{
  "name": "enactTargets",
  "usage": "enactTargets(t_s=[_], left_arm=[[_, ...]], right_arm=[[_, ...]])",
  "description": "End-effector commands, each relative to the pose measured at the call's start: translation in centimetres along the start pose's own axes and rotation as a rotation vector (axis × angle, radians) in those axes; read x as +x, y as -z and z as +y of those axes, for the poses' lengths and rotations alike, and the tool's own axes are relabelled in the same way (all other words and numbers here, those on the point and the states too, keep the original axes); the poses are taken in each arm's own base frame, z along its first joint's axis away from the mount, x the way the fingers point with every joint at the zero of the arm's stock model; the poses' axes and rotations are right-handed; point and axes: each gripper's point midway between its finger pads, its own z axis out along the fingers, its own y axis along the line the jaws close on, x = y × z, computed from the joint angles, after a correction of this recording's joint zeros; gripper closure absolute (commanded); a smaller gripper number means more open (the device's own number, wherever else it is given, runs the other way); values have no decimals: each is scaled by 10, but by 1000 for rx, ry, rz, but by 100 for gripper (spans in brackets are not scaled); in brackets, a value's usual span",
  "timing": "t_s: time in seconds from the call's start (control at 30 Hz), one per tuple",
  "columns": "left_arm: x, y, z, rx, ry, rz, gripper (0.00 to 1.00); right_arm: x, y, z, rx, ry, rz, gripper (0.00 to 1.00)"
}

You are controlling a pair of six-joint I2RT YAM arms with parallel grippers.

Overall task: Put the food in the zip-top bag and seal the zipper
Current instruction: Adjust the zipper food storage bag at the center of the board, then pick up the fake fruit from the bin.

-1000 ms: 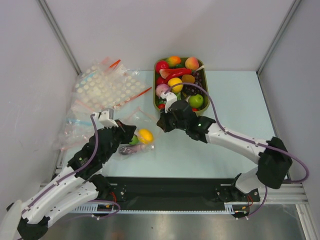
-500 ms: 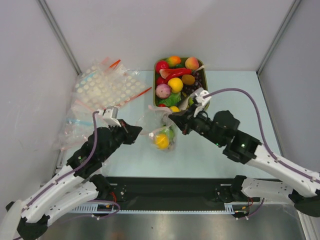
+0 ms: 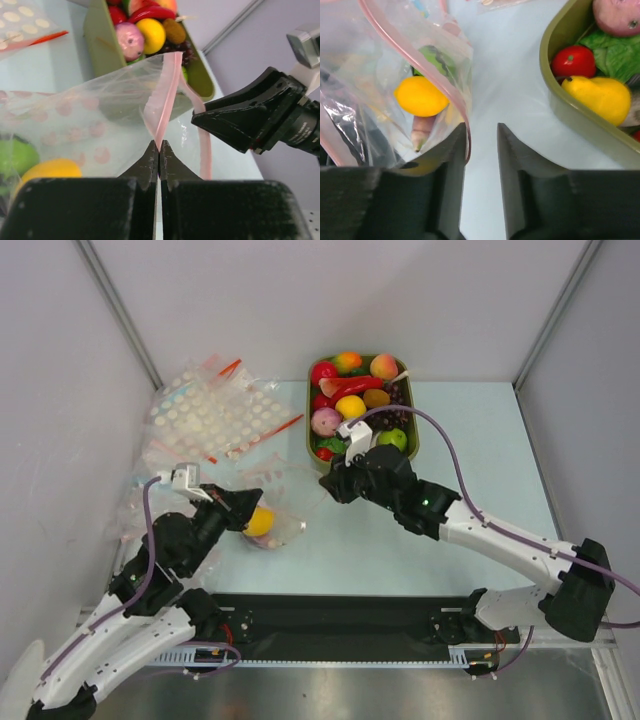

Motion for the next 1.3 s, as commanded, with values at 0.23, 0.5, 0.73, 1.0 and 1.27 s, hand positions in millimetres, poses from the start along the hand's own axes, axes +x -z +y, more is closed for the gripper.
enactTargets(t_s=[0.23, 0.5, 0.73, 1.0, 1.27], left_arm=[[-11, -3, 41, -267, 2, -43, 100], [-31, 16, 61, -369, 28, -136, 100], [-45, 24, 58, -344, 54, -196, 100], [-30, 0, 46, -313, -7, -116, 100], [-2, -20, 41, -274, -10, -30, 100]], right_arm=[[-23, -5, -11, -15, -37, -65, 34], [-55, 33, -35, 61, -43, -262, 23], [-67, 35, -86, 228, -128, -278, 20], [-60, 21, -196, 545, -351, -267, 19], [-68, 12, -250, 718, -442, -343, 18]])
